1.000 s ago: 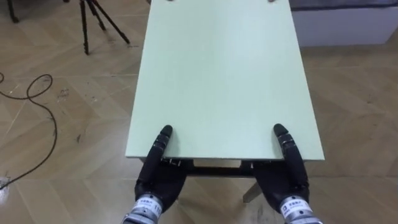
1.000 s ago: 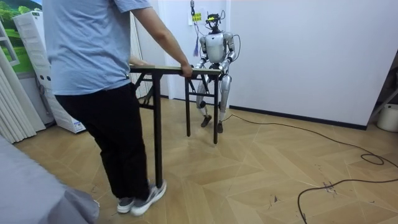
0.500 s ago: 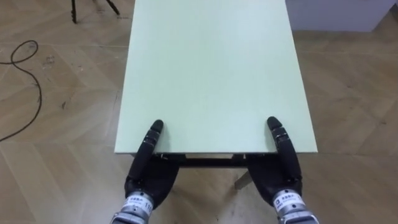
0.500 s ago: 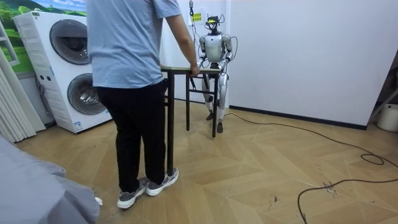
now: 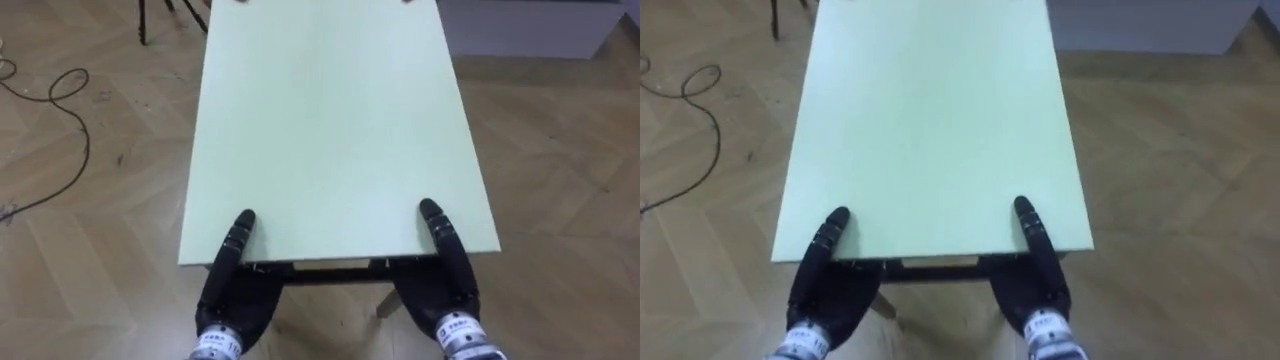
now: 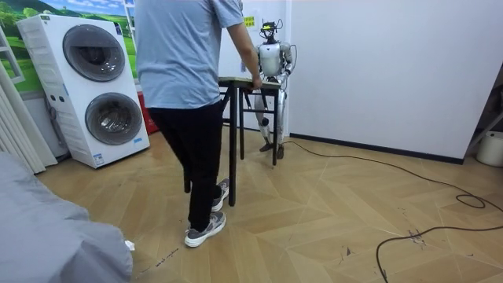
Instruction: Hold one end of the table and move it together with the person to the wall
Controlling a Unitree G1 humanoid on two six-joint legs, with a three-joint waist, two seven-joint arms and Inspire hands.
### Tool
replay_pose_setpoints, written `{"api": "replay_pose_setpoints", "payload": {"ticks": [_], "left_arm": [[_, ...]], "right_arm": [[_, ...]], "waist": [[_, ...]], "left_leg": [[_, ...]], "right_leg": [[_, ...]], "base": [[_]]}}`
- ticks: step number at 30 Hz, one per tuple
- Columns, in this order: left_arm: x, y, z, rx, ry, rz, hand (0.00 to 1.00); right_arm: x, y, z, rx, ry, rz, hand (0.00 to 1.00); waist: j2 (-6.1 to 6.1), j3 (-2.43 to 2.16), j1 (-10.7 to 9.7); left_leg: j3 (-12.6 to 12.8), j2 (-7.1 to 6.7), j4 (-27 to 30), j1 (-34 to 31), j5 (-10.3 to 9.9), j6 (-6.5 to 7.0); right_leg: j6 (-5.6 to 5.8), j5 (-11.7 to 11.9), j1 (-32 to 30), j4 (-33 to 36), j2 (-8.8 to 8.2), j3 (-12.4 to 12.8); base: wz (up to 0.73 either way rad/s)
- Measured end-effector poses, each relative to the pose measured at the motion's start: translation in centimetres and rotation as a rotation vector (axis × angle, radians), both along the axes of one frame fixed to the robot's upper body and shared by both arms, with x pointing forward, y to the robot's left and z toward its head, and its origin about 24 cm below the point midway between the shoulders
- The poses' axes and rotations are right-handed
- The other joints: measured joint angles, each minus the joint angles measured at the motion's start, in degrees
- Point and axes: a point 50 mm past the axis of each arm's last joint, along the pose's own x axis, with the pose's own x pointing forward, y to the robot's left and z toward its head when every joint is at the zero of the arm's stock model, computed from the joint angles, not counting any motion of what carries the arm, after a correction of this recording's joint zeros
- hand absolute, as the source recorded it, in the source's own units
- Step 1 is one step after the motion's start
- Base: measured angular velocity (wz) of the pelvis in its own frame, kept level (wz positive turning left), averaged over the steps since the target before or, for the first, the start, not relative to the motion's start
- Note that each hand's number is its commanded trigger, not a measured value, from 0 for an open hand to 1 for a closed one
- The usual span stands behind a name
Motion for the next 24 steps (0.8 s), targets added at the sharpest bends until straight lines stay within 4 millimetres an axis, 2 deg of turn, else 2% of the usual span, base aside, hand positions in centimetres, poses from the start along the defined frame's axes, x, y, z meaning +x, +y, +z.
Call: {"api": "replay_pose_setpoints", "payload": {"ticks": [1, 3, 4, 5, 6, 7, 8, 9, 10, 11, 12, 13, 14, 15, 17, 20, 24], "left_arm": [[-0.1, 0.0, 0.0, -0.001, 0.003, 0.001, 1.0], [-0.1, 0.0, -0.1, -0.004, 0.006, -0.001, 1.0], [-0.1, -0.1, -0.1, -0.006, 0.009, -0.004, 1.0], [-0.2, -0.2, -0.2, -0.016, 0.028, -0.004, 1.0], [-0.2, -0.3, -0.3, -0.019, 0.039, -0.007, 1.0], [-0.3, -0.3, -0.3, -0.024, 0.044, -0.015, 1.0], [0.2, -0.3, 0.2, -0.029, 0.015, -0.015, 1.0], [0.4, -0.4, 0.3, -0.035, 0.006, -0.01, 1.0], [0.9, -0.5, 0.4, -0.041, -0.001, 0.0, 1.0], [1.4, -0.5, 0.5, -0.035, -0.002, -0.01, 1.0], [1.7, -0.6, 0.6, -0.03, -0.01, -0.017, 1.0], [2.4, -0.8, 0.9, -0.015, -0.02, -0.03, 1.0], [2.9, -1.1, 1.0, -0.005, -0.033, -0.034, 1.0], [3.0, -1.0, 0.9, 0.001, -0.032, -0.031, 1.0], [3.1, -1.0, 0.6, 0.01, -0.022, -0.029, 1.0], [3.0, -1.0, 0.4, 0.01, -0.01, -0.033, 1.0], [2.7, -1.0, -0.1, 0.014, 0.015, -0.039, 1.0]], "right_arm": [[0.0, 0.0, 0.0, -0.009, -0.002, 0.004, 1.0], [0.0, 0.0, 0.0, -0.014, -0.006, 0.001, 1.0], [0.1, 0.0, 0.0, -0.017, -0.006, 0.0, 1.0], [-0.2, -0.2, -0.1, -0.021, 0.004, -0.001, 1.0], [-0.4, -0.3, -0.2, -0.022, 0.01, -0.003, 1.0], [-0.7, -0.3, -0.2, -0.024, 0.012, -0.007, 1.0], [-0.2, -0.1, 0.3, -0.014, -0.018, -0.008, 1.0], [0.2, -0.4, 0.7, -0.028, -0.035, -0.002, 1.0], [1.2, -0.4, 0.9, -0.038, -0.052, 0.01, 1.0], [1.4, -0.5, 0.8, -0.041, -0.051, 0.008, 1.0], [1.5, -0.6, 0.9, -0.035, -0.053, -0.002, 1.0], [1.4, -0.8, 0.9, -0.014, -0.05, -0.022, 1.0], [1.3, -0.9, 0.8, -0.001, -0.044, -0.036, 1.0], [1.3, -0.8, 0.7, 0.004, -0.04, -0.039, 1.0], [1.2, -0.8, 0.5, 0.005, -0.03, -0.043, 1.0], [0.9, -0.9, 0.3, 0.004, -0.019, -0.046, 1.0], [0.6, -1.0, -0.2, 0.003, 0.005, -0.045, 1.0]], "waist": [[0.3, -0.08, -0.87], [0.71, 0.15, -2.35], [0.9, 0.32, -3.56], [0.86, 0.63, -4.28], [0.65, 0.47, -4.91], [0.7, -0.59, -6.18], [0.45, -0.97, -7.06], [2.08, -0.46, -6.66], [4.5, 0.37, -7.36], [4.73, 0.31, -8.23], [4.57, 0.32, -8.95], [3.76, 0.29, -10.06], [2.62, 0.29, -9.76], [2.31, 0.22, -9.32], [2.2, 0.19, -8.4], [2.11, 0.16, -8.49], [1.86, 0.11, -8.88]], "left_leg": [[0.18, 0.58, 2.59, 3.15, -0.67, -0.11], [0.39, 1.85, 1.52, 8.94, -1.97, -1.07], [0.53, 1.78, -2.3, 11.56, -4.31, -2.74], [0.58, -0.49, -8.04, 13.53, -5.17, -2.88], [0.37, -1.96, -11.68, 14.86, -5.11, -2.95], [-0.42, -4.04, -19.86, 17.16, -5.36, -3.47], [0.07, -4.52, -21.22, 17.0, -7.0, -4.94], [0.38, -3.31, -19.9, 17.16, -8.62, -4.66], [-0.34, -1.66, -21.47, 17.76, -11.57, -5.06], [0.04, -2.11, -25.39, 18.32, -12.67, -4.95], [0.18, -2.46, -27.07, 18.38, -12.91, -4.47], [1.16, -3.42, -30.44, 19.31, -12.92, -3.21], [1.29, -4.97, -32.35, 19.85, -11.83, -0.27], [1.29, -5.53, -32.68, 20.01, -11.58, 0.2], [1.46, -7.71, -33.28, 20.09, -10.75, 1.69], [1.91, -9.72, -34.59, 20.31, -9.52, 3.82], [2.88, -11.37, -34.54, 19.94, -8.43, 5.66]], "right_leg": [[-0.2, 0.13, -0.77, 0.95, -0.02, -1.32], [-0.51, 0.26, -2.61, 3.69, -0.27, -2.5], [-0.65, 0.17, -4.09, 6.41, -0.94, -2.74], [-1.5, 0.79, -5.25, 8.97, -1.97, -1.69], [-2.43, 1.58, -6.33, 9.78, -2.33, -0.25], [-2.97, 3.18, -8.65, 5.72, 0.21, 4.36], [-3.38, 6.52, -9.7, -0.42, 1.47, 4.59], [-2.54, 7.4, -9.79, -0.66, 1.68, 2.83], [-2.67, 7.66, -11.15, 0.85, 2.62, 2.04], [-2.67, 7.66, -13.16, 3.48, 1.46, 1.97], [-2.66, 7.66, -14.18, 4.68, 0.75, 2.25], [-2.22, 7.79, -15.7, 6.47, -0.66, 2.6], [-1.32, 8.35, -16.56, 7.33, -1.81, 3.22], [-0.86, 8.73, -16.64, 7.21, -2.15, 3.6], [-0.05, 10.08, -16.7, 6.01, -3.54, 4.29], [0.57, 12.09, -16.73, 4.99, -5.0, 4.97], [1.42, 15.13, -16.65, 4.2, -6.6, 5.73]], "base": [[0.04], [0.16], [0.26], [0.31], [0.44], [0.4], [0.16], [-0.13], [0.0], [0.34], [0.81], [0.67], [0.42], [-0.07], [-0.2], [-0.04], [0.0]]}}
